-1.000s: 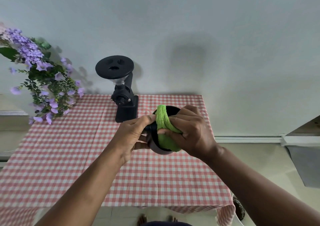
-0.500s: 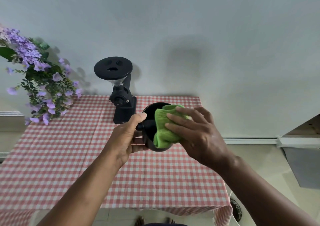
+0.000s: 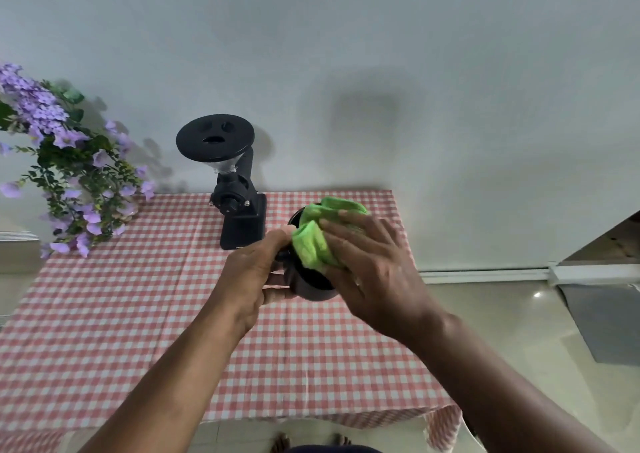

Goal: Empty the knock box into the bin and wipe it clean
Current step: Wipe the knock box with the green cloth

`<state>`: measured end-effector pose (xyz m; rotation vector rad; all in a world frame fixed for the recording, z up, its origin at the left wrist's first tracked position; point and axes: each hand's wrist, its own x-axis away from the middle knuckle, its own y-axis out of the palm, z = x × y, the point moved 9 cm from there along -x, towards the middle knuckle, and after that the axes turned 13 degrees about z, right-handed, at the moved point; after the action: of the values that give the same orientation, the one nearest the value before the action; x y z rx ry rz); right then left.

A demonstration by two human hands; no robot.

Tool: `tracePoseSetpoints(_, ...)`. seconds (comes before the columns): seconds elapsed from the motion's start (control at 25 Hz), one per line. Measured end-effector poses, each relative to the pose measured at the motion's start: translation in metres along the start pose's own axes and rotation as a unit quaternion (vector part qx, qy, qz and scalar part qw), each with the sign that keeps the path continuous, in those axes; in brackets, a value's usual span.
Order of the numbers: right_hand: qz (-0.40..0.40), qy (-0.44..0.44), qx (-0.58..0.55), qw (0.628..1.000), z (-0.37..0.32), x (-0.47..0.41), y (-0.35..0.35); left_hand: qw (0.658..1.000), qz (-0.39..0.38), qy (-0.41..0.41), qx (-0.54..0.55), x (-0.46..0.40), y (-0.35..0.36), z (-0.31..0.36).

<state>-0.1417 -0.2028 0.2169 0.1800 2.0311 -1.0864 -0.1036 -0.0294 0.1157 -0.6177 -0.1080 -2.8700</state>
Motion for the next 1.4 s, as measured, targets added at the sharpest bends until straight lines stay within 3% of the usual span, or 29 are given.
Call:
tracePoseSetpoints(0.12,-0.057,-0.036,0.027,0.997,-0.005,0.018,0.025,1.000,0.006,-0.003,0.001,0.001,0.000,-0.003)
tracePoseSetpoints(0.32,0.062,-0.046,0.046,0.996,0.027,0.002,-0.009,0.999,0.024,-0.014,0.025,0.000,-0.008,-0.007)
tracePoseSetpoints(0.4,0.086,-0.004,0.032,0.996,0.040,0.005,-0.018,0.999,0.025,-0.008,0.026,-0.003,-0.011,-0.007)
tracePoseSetpoints(0.52,0.128,0.162,-0.036,0.978,0.075,0.011,-0.031,0.999,0.016,-0.010,0.047,-0.006,-0.014,-0.007)
tracePoseSetpoints(0.6,0.108,0.257,-0.136,0.951,0.077,0.016,-0.018,0.998,0.002,-0.010,0.055,-0.006,-0.010,-0.006)
tracePoseSetpoints(0.68,0.081,0.273,-0.215,0.934,0.057,0.026,0.002,0.998,-0.009,-0.017,0.065,-0.006,-0.003,-0.007)
tracePoseSetpoints(0.76,0.104,0.271,-0.239,0.927,0.045,0.041,0.006,0.997,-0.007,-0.023,0.069,-0.006,0.001,-0.010)
tracePoseSetpoints(0.96,0.124,0.395,-0.317,0.854,0.066,0.059,0.010,0.996,0.002,-0.034,0.085,-0.005,-0.002,-0.019)
tracePoseSetpoints(1.12,0.127,0.407,-0.324,0.845,0.071,0.063,0.013,0.997,0.020,0.009,0.080,-0.004,0.002,-0.011)
tracePoseSetpoints(1.28,0.160,0.442,-0.360,0.806,0.077,0.078,0.017,0.995,-0.014,0.072,0.073,0.004,0.010,-0.005)
tracePoseSetpoints(1.4,0.145,0.442,-0.359,0.810,0.079,0.083,0.021,0.993,0.015,0.080,0.083,0.001,0.005,-0.008)
